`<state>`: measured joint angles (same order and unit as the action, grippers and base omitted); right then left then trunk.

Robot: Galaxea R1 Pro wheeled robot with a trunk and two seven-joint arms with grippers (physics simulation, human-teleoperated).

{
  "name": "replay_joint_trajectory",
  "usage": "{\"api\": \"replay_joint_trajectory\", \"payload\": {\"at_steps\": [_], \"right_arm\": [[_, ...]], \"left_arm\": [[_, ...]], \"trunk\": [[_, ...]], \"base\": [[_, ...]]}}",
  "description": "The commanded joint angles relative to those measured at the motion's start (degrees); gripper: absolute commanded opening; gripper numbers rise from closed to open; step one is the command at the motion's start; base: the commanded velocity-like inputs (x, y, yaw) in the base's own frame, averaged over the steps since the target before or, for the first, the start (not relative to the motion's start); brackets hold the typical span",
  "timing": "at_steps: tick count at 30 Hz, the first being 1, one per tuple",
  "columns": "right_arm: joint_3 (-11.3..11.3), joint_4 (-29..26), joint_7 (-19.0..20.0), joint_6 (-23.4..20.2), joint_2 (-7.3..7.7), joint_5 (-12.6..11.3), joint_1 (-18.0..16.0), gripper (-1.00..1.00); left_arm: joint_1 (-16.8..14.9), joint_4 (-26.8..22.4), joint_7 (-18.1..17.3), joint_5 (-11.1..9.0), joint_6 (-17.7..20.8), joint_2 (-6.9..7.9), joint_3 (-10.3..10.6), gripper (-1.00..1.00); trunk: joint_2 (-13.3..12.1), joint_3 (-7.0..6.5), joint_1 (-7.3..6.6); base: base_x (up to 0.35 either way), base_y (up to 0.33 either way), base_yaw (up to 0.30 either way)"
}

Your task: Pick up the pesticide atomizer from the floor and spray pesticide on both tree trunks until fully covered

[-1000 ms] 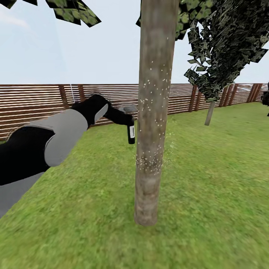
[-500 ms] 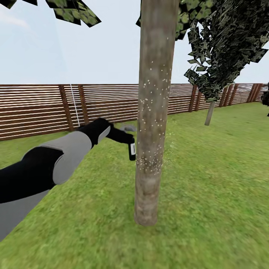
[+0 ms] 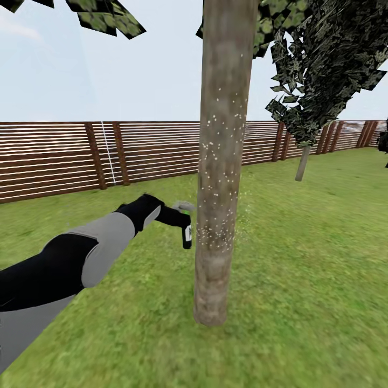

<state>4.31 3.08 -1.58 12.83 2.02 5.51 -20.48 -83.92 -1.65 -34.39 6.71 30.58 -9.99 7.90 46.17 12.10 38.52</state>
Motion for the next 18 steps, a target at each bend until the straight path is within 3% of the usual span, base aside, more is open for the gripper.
{"api": "replay_joint_trajectory", "payload": {"at_steps": [1,10,13,16,18], "right_arm": [[0.0,0.0,0.0,0.0,0.0,0.01,0.0,1.0],[0.0,0.0,0.0,0.0,0.0,0.0,0.0,1.0],[0.0,0.0,0.0,0.0,0.0,0.01,0.0,1.0],[0.0,0.0,0.0,0.0,0.0,0.0,0.0,1.0],[0.0,0.0,0.0,0.0,0.0,0.0,0.0,1.0]], "left_arm": [[0.4,-0.02,0.26,-0.03,-0.4,0.0,-0.25,-1.0],[6.27,0.07,0.52,0.04,-7.94,0.0,-0.42,-1.0],[10.09,0.07,0.94,0.03,-13.11,1.46,-0.43,-1.0],[13.69,0.05,6.61,0.02,-14.57,1.79,-0.43,-1.0],[16.55,0.03,8.11,0.04,-17.02,1.87,-0.43,-1.0]], "trunk": [[0.01,-0.01,0.0],[0.01,-0.01,0.0],[0.01,-0.01,0.0],[0.01,-0.01,0.0],[0.01,-0.01,0.0]], "base": [[0.0,0.0,0.0],[0.0,0.0,0.0],[0.0,0.0,0.0],[0.0,0.0,0.0],[0.0,0.0,0.0]]}}
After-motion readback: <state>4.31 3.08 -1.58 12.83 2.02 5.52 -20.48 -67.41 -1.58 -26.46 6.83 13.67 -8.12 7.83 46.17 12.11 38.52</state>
